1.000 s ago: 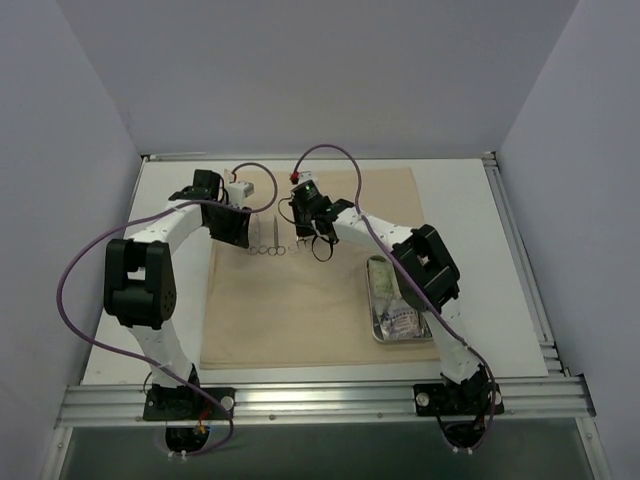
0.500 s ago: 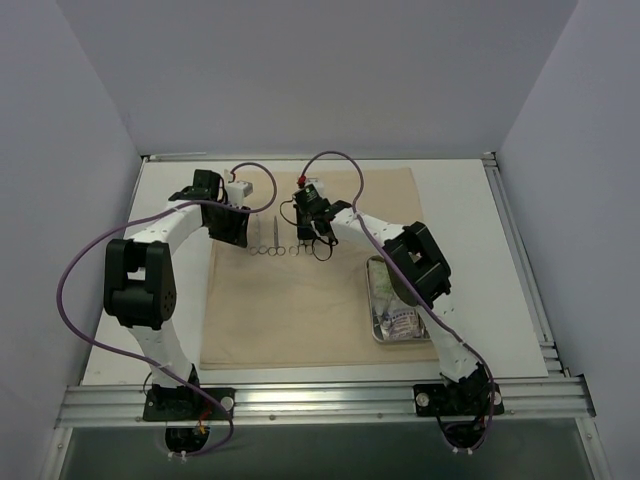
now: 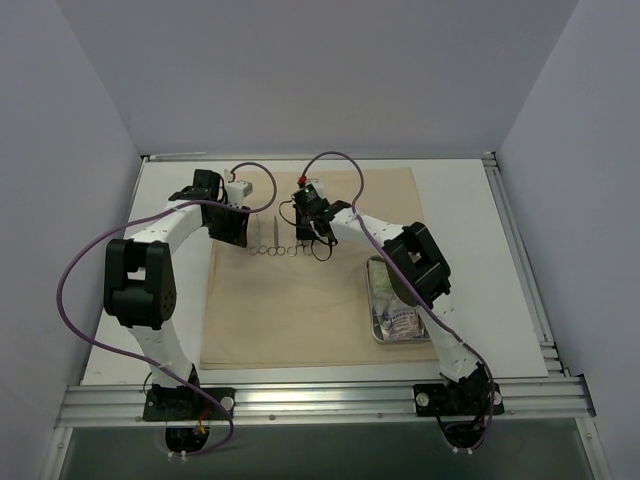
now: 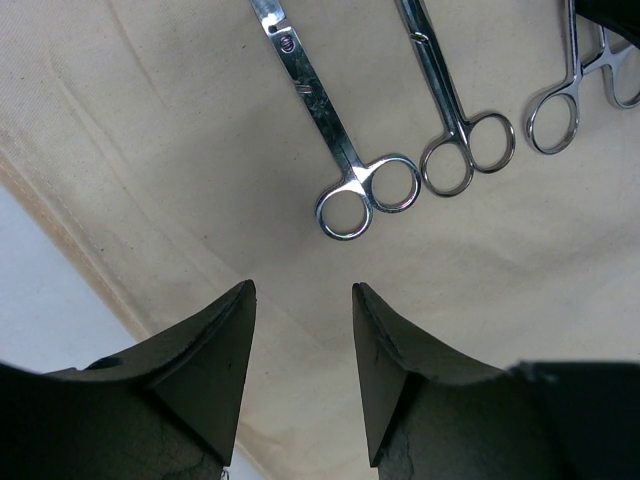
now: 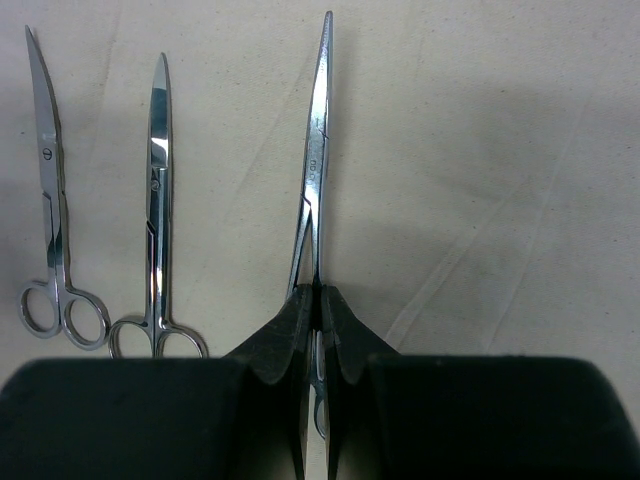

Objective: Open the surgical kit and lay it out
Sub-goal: Place the medical item in the surgical kit, then pick up the medical item from the container.

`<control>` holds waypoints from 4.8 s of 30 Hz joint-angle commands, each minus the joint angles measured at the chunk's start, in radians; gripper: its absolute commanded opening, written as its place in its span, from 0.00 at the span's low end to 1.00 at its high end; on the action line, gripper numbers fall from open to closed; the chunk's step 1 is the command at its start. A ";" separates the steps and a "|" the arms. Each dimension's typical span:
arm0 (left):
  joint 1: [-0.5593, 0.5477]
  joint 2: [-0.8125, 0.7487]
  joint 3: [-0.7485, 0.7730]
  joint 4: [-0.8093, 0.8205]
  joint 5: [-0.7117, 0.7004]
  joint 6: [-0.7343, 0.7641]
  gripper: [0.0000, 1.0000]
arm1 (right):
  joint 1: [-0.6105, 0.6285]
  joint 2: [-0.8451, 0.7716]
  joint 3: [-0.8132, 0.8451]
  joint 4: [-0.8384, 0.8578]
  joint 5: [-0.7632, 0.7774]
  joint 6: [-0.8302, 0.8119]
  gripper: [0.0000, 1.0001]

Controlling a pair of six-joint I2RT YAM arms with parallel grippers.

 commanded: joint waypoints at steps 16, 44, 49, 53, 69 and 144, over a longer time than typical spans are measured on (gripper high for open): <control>0.002 -0.006 0.025 0.021 -0.009 -0.005 0.52 | -0.004 -0.028 0.036 -0.047 0.022 -0.019 0.13; 0.002 0.005 0.035 0.012 -0.009 -0.005 0.53 | 0.010 -0.021 0.087 -0.136 0.141 -0.031 0.19; 0.002 0.009 0.038 0.010 -0.009 -0.005 0.53 | 0.010 -0.025 0.098 -0.131 0.129 -0.032 0.18; 0.002 0.008 0.036 0.008 -0.012 -0.002 0.52 | 0.010 -0.065 0.089 -0.133 0.129 -0.029 0.17; 0.002 -0.060 0.081 -0.076 -0.031 0.038 0.53 | -0.005 -0.738 -0.457 -0.395 0.241 0.145 0.15; -0.113 -0.089 0.151 -0.318 0.173 0.171 0.53 | -0.081 -1.100 -1.041 -0.374 0.132 0.345 0.00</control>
